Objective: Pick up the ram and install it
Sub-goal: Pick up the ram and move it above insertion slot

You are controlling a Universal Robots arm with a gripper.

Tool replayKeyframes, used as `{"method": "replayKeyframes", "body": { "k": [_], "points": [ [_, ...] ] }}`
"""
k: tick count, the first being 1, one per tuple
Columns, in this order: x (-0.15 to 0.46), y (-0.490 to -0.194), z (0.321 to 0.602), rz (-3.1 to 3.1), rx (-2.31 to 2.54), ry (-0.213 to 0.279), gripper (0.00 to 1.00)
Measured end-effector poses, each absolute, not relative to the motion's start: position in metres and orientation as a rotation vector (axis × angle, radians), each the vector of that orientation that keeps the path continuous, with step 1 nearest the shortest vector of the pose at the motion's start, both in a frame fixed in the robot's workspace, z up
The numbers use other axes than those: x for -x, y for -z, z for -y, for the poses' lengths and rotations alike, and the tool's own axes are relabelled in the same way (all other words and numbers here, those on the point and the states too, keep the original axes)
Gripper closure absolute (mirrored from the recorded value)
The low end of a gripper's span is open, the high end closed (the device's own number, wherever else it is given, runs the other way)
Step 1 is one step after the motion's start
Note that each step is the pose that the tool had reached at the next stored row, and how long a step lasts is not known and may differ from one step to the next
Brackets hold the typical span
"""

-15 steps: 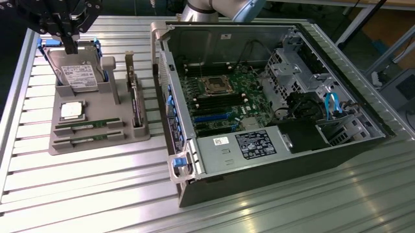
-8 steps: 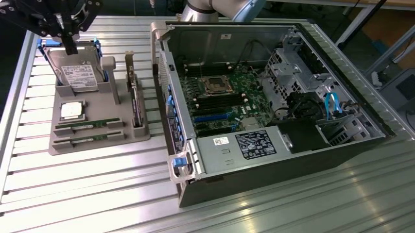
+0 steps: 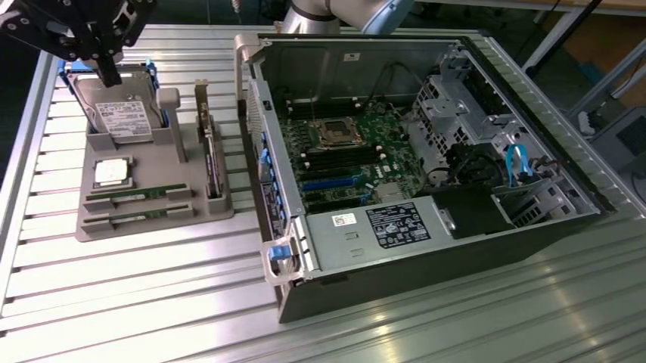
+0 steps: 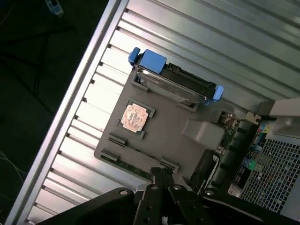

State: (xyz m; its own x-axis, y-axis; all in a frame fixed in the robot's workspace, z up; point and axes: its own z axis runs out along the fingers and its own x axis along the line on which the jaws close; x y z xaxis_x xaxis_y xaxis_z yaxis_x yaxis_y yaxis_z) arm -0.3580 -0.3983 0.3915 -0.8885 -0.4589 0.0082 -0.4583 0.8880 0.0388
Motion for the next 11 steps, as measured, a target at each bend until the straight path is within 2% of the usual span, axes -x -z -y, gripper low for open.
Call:
{"method": "replayKeyframes", "body": {
  "k": [11],
  "points": [
    [0.358,-0.3902,0.3983,2.907,-1.13,0.052,0.9]
  ]
}}
